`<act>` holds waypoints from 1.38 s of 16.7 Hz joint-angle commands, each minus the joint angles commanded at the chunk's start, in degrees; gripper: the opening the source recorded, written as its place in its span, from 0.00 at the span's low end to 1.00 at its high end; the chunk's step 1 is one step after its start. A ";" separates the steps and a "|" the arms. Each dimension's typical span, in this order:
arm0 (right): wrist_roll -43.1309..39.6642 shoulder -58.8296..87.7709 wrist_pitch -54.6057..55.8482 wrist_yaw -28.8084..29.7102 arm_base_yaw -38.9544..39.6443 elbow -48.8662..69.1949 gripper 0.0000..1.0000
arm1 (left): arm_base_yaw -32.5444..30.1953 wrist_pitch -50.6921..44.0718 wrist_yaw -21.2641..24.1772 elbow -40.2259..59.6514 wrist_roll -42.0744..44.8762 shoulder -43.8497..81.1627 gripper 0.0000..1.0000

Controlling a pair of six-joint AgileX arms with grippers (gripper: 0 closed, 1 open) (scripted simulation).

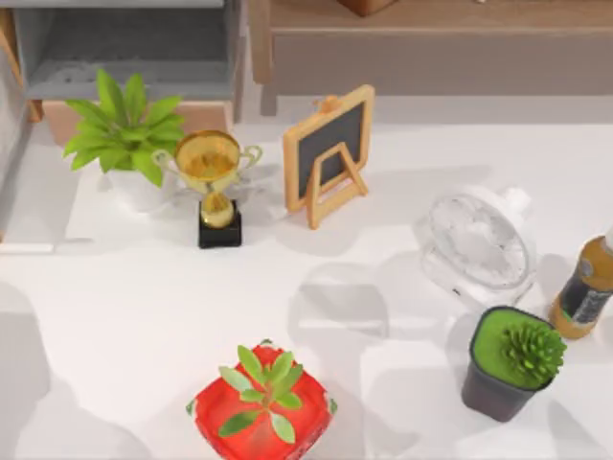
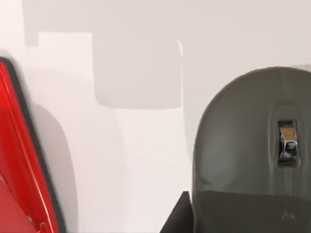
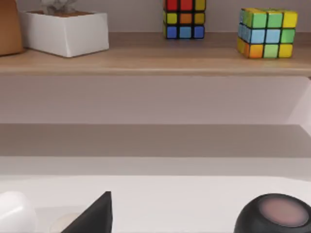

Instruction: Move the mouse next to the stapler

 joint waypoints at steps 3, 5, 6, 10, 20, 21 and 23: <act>0.00 0.00 0.00 0.00 0.00 0.00 1.00 | 0.04 0.64 0.08 0.29 -0.04 -0.43 0.00; 0.00 0.00 0.00 0.00 0.00 0.00 1.00 | 0.12 1.11 0.14 0.41 -0.08 -0.59 0.00; 0.00 0.00 0.00 0.00 0.00 0.00 1.00 | 0.16 1.34 0.17 0.44 -0.10 -0.62 0.00; 0.00 0.00 0.00 0.00 0.00 0.00 1.00 | 0.29 2.20 0.21 0.22 -0.17 -0.28 0.00; 0.00 0.00 0.00 0.00 0.00 0.00 1.00 | 0.22 2.67 -0.02 -2.62 -0.22 2.85 0.00; 0.00 0.00 0.00 0.00 0.00 0.00 1.00 | 0.22 2.67 -0.02 -2.62 -0.22 2.85 0.00; 0.00 0.00 0.00 0.00 0.00 0.00 1.00 | 0.22 2.67 -0.02 -2.62 -0.22 2.85 0.08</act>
